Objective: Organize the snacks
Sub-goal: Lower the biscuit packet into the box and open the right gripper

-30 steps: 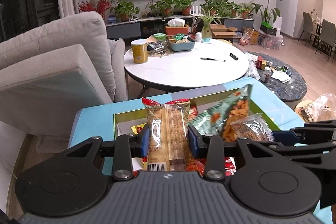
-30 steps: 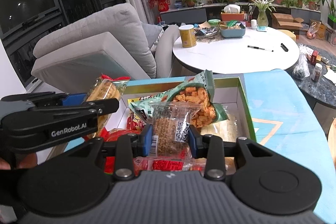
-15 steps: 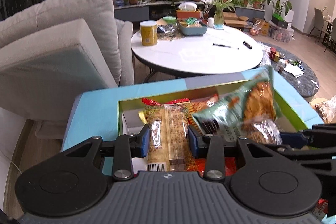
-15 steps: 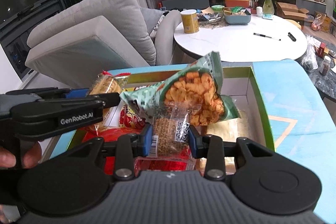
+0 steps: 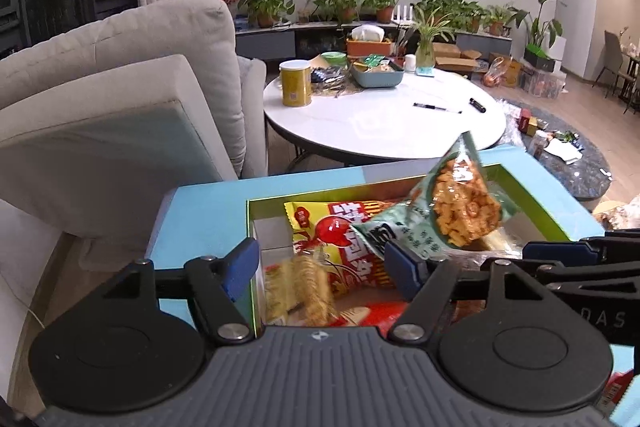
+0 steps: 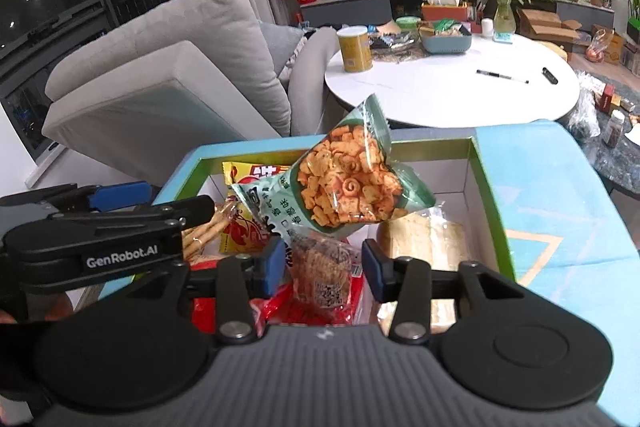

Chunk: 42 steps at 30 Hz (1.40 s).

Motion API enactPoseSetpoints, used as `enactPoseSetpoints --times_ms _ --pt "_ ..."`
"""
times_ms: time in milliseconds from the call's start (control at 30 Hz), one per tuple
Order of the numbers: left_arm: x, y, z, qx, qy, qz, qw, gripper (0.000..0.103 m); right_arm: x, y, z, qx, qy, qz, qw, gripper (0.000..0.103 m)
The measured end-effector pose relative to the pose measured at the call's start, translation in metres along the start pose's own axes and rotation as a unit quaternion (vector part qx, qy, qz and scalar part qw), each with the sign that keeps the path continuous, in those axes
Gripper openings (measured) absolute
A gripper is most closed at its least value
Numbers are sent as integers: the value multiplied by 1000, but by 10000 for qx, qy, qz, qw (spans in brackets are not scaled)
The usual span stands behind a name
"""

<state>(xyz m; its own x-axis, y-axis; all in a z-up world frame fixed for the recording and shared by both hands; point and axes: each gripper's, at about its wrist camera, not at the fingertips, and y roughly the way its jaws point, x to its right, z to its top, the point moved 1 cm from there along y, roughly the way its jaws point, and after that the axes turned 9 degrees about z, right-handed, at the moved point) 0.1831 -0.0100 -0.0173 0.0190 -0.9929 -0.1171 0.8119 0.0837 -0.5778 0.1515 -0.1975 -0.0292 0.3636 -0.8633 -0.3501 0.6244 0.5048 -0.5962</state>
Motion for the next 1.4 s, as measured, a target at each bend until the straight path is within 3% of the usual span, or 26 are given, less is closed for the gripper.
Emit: enactPoseSetpoints --times_ms 600,1000,1400 --pt "4 -70 -34 105 163 -284 9994 67 -6 -57 -17 254 258 79 9993 79" --pt "14 -86 -64 -229 383 -789 9959 67 -3 -77 -43 51 559 175 9983 79" --pt "36 -98 -101 -589 955 -1274 9855 67 9 -92 -72 -94 860 59 9962 80"
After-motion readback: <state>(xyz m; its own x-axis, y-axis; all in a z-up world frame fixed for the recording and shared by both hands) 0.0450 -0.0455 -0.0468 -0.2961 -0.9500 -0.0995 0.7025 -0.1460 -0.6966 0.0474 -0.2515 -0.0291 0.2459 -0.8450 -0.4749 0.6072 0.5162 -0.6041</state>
